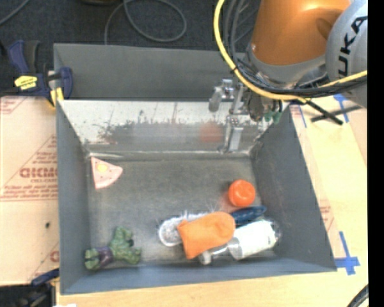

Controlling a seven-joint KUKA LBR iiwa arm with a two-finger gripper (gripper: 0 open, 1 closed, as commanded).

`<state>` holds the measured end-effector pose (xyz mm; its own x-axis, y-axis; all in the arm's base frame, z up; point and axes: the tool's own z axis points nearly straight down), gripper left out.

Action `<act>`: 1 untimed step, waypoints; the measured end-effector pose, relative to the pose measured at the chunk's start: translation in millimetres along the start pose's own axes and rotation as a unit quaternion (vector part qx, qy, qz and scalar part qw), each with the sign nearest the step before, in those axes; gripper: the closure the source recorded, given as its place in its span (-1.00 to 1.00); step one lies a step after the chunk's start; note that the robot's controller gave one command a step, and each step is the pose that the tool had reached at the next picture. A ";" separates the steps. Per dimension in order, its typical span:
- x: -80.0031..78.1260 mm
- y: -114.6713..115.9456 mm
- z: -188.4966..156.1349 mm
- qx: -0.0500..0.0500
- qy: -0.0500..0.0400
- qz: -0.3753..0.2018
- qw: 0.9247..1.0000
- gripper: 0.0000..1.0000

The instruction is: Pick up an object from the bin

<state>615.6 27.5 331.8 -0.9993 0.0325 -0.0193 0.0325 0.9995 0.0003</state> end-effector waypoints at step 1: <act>19.7 -1.0 54.2 0.000 0.005 -0.004 1.000 -1.00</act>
Offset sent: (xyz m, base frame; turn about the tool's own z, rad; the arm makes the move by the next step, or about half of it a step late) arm -0.0114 -0.0360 0.0101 0.0047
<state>596.9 27.2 277.2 -0.9997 0.0243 -0.0092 0.0243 0.9997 -0.0005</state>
